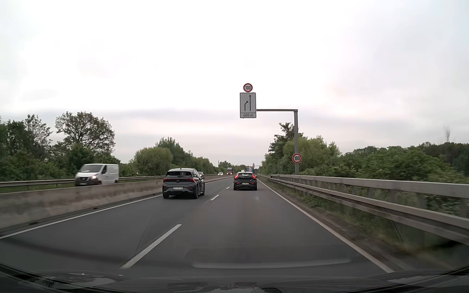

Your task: Follow the waypoints while adhering to traffic rules and regulations

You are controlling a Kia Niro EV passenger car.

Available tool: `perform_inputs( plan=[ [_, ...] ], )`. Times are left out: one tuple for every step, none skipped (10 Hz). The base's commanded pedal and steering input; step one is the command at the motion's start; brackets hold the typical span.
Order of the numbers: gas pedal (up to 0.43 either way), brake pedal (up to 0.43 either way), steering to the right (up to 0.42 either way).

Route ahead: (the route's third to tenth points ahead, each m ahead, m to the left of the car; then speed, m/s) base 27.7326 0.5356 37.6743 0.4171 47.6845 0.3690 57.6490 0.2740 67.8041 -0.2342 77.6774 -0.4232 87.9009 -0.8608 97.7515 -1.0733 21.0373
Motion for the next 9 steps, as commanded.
perform_inputs(
  plan=[
    [0.209,0.0,0.003],
    [0.209,0.0,0.003],
    [0.209,0.0,0.003],
    [0.209,0.0,0.003],
    [0.209,0.0,0.003],
    [0.209,0.0,0.003],
    [0.209,0.0,0.003],
    [0.209,0.0,0.003],
    [0.209,0.0,0.003]
  ],
)
